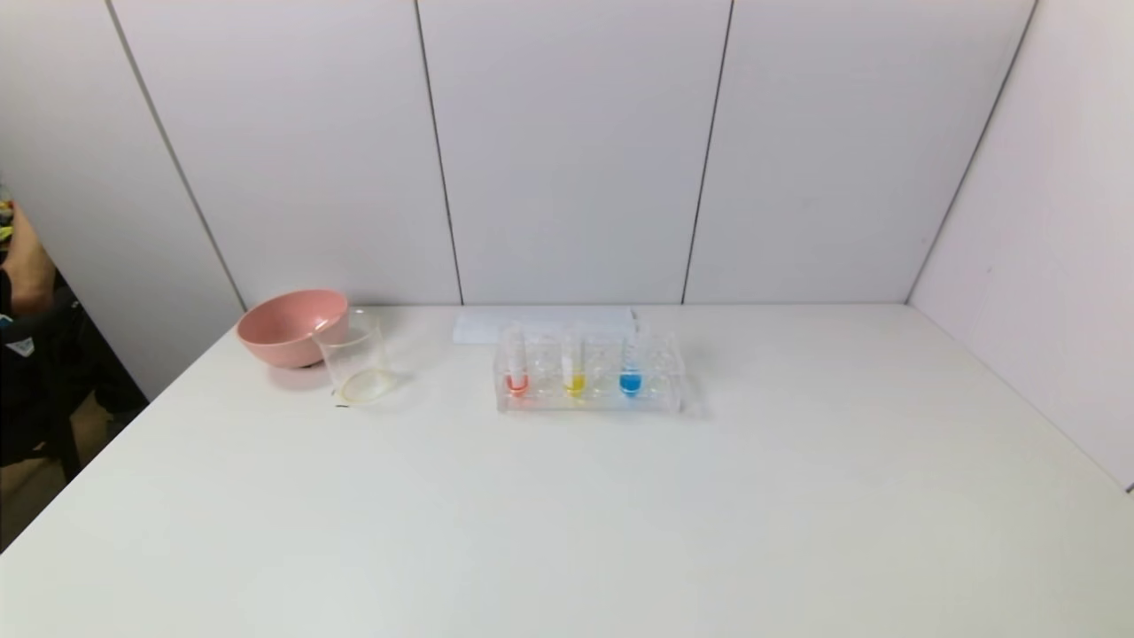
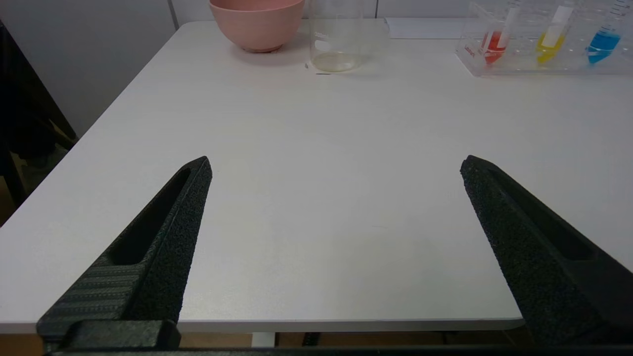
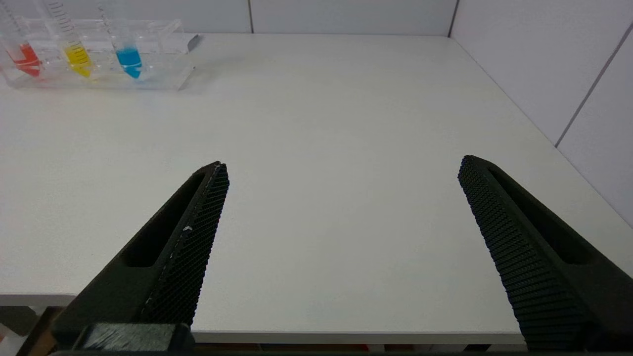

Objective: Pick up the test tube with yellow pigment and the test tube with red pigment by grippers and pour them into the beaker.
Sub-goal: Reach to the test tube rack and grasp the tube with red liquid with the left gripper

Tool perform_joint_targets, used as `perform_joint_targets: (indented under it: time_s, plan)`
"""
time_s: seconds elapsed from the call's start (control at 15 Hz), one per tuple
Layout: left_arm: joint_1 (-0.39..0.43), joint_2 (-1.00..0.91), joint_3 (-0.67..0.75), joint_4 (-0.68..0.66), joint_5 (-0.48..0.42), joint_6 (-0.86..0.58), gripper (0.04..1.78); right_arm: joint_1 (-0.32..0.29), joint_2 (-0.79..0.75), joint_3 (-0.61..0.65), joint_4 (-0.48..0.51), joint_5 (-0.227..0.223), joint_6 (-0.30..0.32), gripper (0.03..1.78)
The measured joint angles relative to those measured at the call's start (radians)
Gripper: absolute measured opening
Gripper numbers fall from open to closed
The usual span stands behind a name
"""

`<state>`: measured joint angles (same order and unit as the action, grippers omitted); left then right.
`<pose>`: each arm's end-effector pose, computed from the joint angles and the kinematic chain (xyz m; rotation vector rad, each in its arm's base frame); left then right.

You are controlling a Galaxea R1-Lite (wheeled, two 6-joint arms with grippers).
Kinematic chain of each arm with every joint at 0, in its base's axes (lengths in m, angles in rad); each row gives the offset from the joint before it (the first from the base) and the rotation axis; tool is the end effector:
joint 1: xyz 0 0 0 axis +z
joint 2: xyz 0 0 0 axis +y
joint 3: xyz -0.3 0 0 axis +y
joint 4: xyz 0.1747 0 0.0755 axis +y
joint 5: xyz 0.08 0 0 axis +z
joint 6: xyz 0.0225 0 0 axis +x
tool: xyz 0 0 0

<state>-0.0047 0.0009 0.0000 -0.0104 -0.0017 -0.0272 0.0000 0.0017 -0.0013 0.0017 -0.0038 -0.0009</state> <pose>-0.0227 0.0001 0.0766 -0.0272 -0.0094 -0.0065 -0.0228 -0.0001 0.0757 -0.0009 0.0021 -0.0038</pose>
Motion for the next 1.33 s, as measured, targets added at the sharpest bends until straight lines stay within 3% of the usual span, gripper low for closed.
perform_joint_targets:
  time_s: [1.33]
  plan:
    - [0.0,0.0,0.0,0.0,0.0,0.0,1.76,0.0,0.0,0.0,0.0,0.0,0.0,1.7]
